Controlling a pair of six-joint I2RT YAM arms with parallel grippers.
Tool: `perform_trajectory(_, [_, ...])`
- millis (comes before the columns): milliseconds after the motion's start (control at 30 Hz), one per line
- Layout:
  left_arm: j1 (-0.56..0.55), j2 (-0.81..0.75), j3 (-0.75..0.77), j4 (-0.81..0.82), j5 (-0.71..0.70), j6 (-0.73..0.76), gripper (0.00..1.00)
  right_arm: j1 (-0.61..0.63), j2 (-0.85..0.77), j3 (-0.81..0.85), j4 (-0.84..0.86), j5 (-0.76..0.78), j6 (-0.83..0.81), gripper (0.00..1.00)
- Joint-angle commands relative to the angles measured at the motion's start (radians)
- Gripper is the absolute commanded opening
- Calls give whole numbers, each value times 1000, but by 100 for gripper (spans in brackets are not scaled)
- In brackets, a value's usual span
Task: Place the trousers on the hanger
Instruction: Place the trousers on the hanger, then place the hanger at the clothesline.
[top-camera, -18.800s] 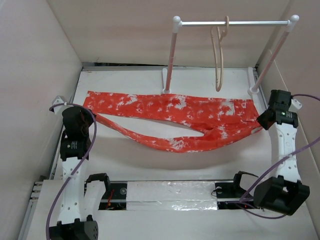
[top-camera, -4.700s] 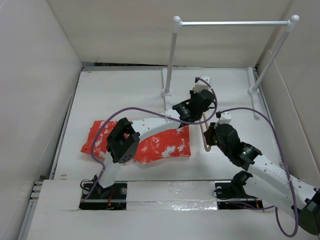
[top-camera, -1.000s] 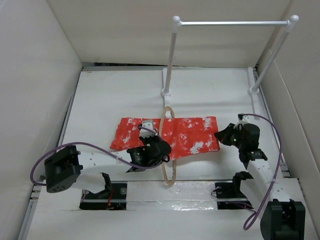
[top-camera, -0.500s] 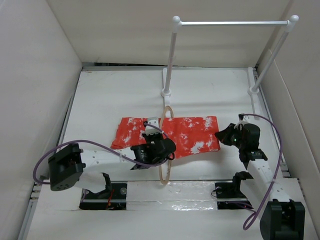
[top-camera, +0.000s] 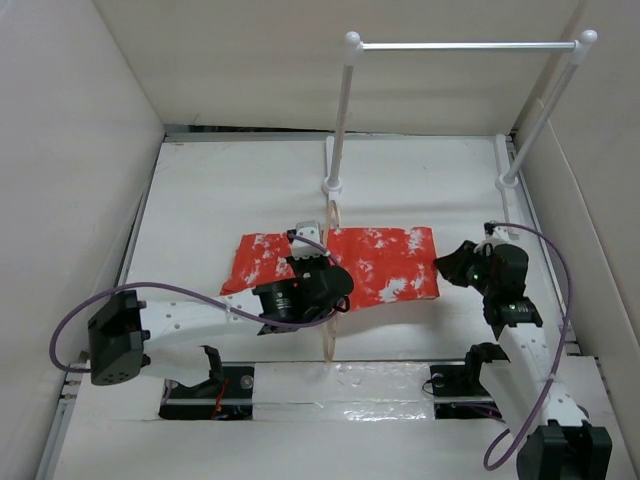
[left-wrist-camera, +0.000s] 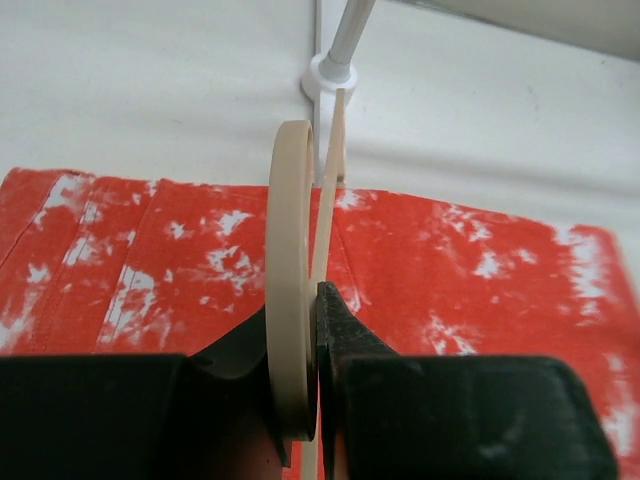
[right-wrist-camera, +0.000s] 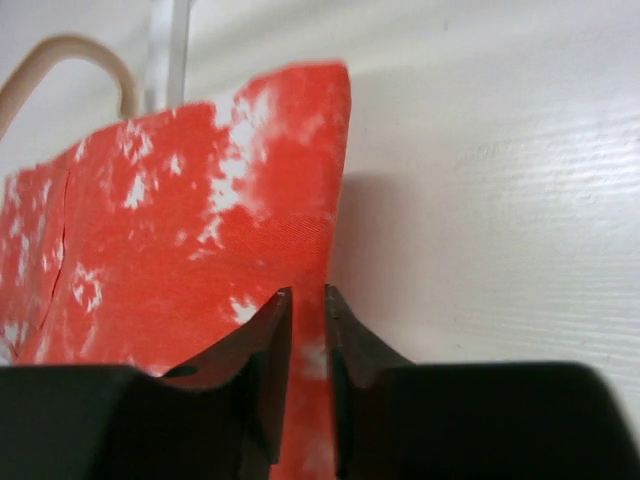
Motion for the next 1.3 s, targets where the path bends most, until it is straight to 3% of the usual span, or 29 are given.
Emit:
perform_trajectory(0, [4, -103, 67, 33, -106, 97, 0, -20, -55, 130, -39, -22, -19, 28])
perform_trajectory(133, [4, -140, 87, 111, -89, 167, 0, 25, -104, 206, -113, -18, -8, 57])
perform_trajectory(233, [4, -134, 148, 112, -89, 212, 0, 89, -133, 269, -150, 15, 8, 69])
perform_trajectory(433, [4, -96, 280, 93, -40, 269, 0, 279, -150, 302, -53, -30, 152, 69])
perform_trajectory(600, [4, 2, 435, -36, -11, 238, 0, 618, -131, 282, 62, 163, 280, 72])
perform_trajectory(800, [4, 58, 461, -13, 43, 246, 0, 963, 53, 346, 183, 407, 300, 71])
perform_trajectory(1100, [4, 84, 510, -36, 75, 241, 0, 1057, 187, 314, 307, 507, 395, 63])
perform_trajectory(1267, [4, 107, 555, -73, 83, 232, 0, 1093, 202, 253, 409, 513, 465, 48])
